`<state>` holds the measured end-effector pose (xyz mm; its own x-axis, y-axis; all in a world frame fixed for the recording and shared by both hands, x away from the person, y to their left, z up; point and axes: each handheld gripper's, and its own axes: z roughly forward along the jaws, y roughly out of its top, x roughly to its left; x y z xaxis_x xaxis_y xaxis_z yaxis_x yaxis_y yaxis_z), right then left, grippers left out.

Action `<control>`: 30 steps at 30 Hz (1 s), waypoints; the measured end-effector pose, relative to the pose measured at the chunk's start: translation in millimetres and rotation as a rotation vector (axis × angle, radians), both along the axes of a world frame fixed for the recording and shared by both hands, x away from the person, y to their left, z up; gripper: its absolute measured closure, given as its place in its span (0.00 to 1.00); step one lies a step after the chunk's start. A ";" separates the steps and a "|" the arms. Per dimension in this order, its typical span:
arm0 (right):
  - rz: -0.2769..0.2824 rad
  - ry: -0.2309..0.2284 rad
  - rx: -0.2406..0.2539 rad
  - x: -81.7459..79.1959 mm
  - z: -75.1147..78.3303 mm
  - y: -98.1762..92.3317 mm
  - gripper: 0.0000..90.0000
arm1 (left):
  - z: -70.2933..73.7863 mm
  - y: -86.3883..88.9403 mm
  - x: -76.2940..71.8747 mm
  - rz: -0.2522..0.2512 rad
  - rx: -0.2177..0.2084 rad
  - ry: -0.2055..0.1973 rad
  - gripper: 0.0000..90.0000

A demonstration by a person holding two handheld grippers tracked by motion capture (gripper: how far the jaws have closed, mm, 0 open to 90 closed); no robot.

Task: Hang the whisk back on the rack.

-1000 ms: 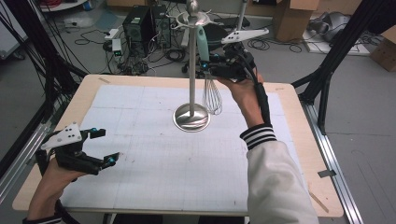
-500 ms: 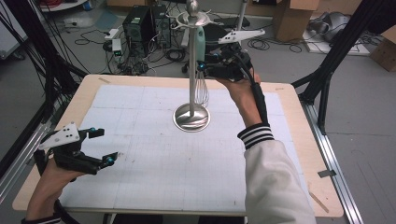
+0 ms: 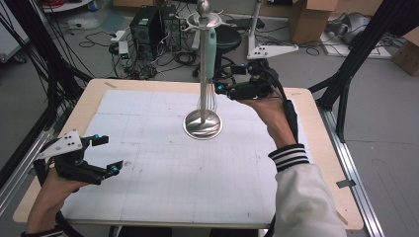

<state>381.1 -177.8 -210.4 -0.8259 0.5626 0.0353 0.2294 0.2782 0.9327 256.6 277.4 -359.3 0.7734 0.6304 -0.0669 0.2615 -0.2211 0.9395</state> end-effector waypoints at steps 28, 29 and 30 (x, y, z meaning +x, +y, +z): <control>-0.029 -0.046 0.051 -96.1 -90.8 -92.8 0.00 | -8.9 0.8 1.3 -0.011 -0.009 0.015 0.02; -0.038 -0.044 0.053 -98.8 -95.2 -96.2 0.00 | -8.8 1.4 1.1 -0.013 -0.011 0.012 0.02; -0.048 -0.044 0.058 -101.0 -99.6 -99.8 0.00 | -8.8 1.6 0.9 -0.013 -0.014 0.012 0.02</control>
